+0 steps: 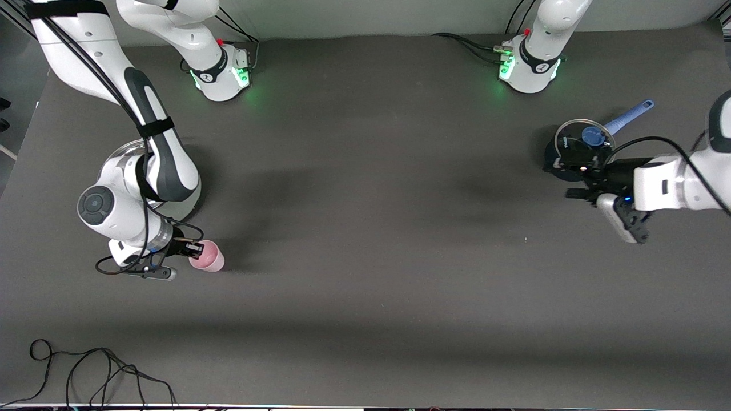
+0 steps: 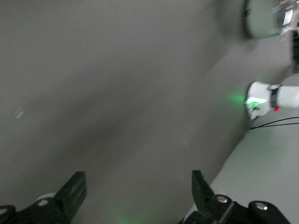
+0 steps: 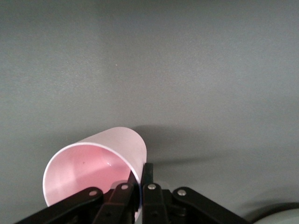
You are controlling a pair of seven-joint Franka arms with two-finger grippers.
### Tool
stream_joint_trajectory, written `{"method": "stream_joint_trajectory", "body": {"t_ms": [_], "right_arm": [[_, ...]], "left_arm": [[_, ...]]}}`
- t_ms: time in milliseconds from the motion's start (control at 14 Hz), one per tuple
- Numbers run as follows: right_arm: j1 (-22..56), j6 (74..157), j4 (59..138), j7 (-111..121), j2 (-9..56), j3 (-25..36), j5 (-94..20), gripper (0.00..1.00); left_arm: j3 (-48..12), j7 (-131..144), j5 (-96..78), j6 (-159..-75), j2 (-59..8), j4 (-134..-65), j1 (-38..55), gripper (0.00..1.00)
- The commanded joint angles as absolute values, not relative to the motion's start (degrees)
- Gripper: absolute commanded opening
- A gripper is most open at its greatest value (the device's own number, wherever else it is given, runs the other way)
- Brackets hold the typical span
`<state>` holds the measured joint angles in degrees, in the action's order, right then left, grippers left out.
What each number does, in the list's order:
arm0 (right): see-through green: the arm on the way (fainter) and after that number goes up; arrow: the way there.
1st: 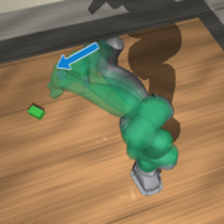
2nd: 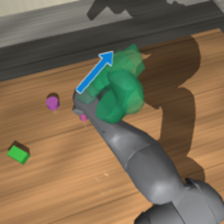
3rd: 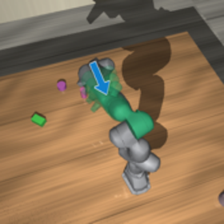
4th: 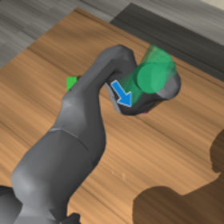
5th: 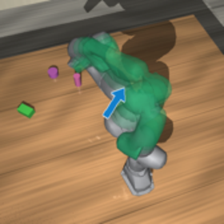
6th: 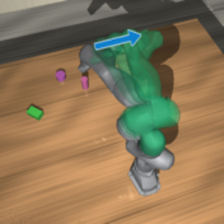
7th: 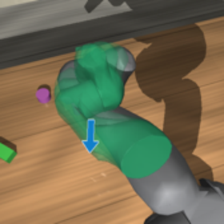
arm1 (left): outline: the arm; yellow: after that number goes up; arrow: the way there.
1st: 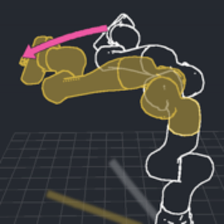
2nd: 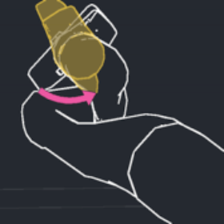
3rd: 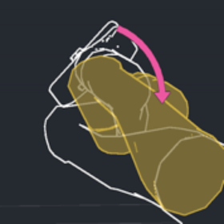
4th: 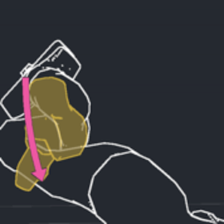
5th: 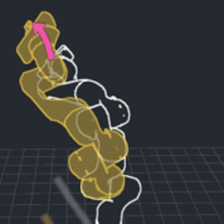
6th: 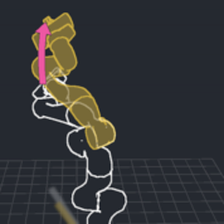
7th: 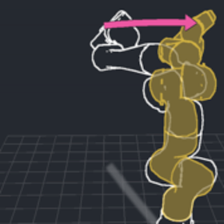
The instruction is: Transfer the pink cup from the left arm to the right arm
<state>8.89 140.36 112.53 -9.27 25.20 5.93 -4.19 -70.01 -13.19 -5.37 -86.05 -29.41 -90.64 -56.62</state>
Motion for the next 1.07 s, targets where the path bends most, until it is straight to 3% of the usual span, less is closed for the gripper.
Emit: {"method": "stream_joint_trajectory", "body": {"t_ms": [0, 71, 143, 357, 571, 786, 1000], "right_arm": [[9.5, 141.9, 112.8, -8.0, 25.9, 6.5, -4.3, 0.00], [9.5, 141.9, 112.8, -8.0, 26.0, 6.5, -4.3, 0.04], [9.6, 141.9, 112.8, -8.0, 25.9, 6.5, -4.3, 0.25], [9.6, 141.8, 112.8, -8.1, 25.6, 6.5, -4.4, 0.61], [9.7, 140.5, 112.7, -8.2, 23.7, 6.5, -4.4, 0.86], [9.7, 135.0, 112.1, -8.4, 19.4, 6.7, -4.4, 0.98], [9.8, 127.1, 110.8, -8.7, 13.4, 6.8, -4.3, 0.99]], "left_arm": [[-69.9, -8.2, 0.9, -82.6, -26.1, -90.0, -59.1, 1.00], [-69.8, -8.1, 3.8, -81.6, -25.9, -89.8, -59.8, 1.00], [-69.9, -7.6, 7.0, -80.4, -25.7, -89.6, -60.5, 1.00], [-69.9, -0.6, 13.7, -77.4, -23.0, -88.7, -60.6, 1.00], [-70.0, 1.1, 15.0, -78.5, -19.5, -88.7, -63.9, 1.00], [-69.8, 3.7, 15.0, -80.5, -14.3, -90.5, -64.9, 1.00], [-69.9, 6.0, 14.9, -82.5, -11.4, -92.7, -65.2, 1.00]]}}
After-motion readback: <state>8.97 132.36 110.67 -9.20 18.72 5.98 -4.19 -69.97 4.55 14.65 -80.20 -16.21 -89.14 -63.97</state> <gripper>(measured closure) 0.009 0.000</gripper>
